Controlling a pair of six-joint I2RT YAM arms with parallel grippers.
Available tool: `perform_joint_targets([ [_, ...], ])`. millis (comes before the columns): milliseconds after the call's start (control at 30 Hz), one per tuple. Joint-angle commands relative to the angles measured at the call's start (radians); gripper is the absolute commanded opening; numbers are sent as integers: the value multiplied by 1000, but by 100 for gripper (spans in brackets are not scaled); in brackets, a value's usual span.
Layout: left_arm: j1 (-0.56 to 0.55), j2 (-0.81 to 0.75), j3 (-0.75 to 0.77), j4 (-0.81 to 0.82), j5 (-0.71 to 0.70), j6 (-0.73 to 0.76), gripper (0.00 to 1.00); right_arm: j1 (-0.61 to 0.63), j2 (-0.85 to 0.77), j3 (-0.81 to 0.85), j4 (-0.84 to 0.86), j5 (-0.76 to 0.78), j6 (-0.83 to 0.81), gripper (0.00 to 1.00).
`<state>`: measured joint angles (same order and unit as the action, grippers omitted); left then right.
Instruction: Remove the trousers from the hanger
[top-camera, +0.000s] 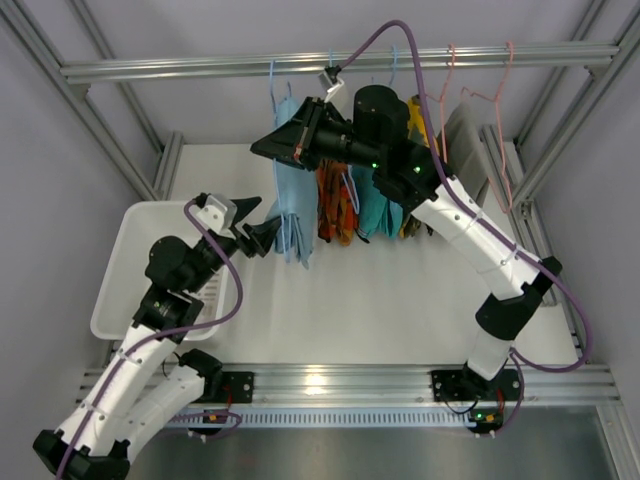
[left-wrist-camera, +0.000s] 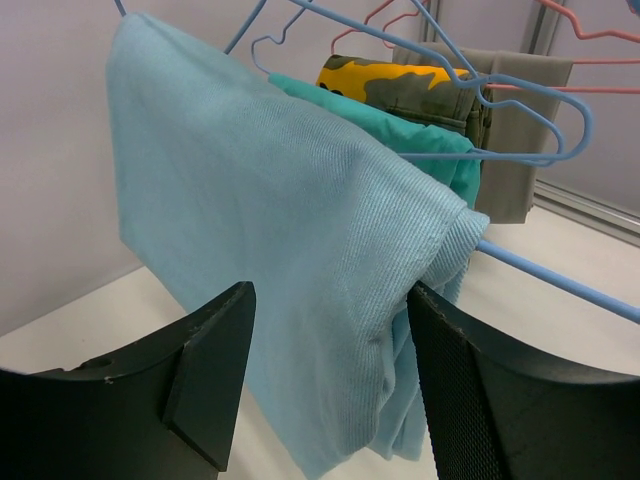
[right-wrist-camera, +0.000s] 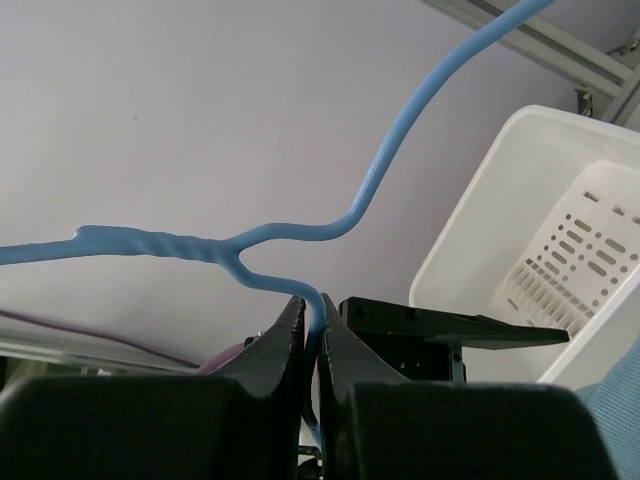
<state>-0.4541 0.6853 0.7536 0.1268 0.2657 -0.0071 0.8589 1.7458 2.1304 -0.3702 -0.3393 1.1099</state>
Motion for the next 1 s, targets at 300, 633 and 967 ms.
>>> perform_joint_targets([
  [300,-17,2,44,24,26,-42,69,-14,-9,109,102,57,14,0],
  [633,-18,3,46,17,-5,-39,70,-18,-12,109,100,54,33,0],
  [967,-20,86,53,88,-97,-44,68,-18,-22,100,105,33,64,0],
])
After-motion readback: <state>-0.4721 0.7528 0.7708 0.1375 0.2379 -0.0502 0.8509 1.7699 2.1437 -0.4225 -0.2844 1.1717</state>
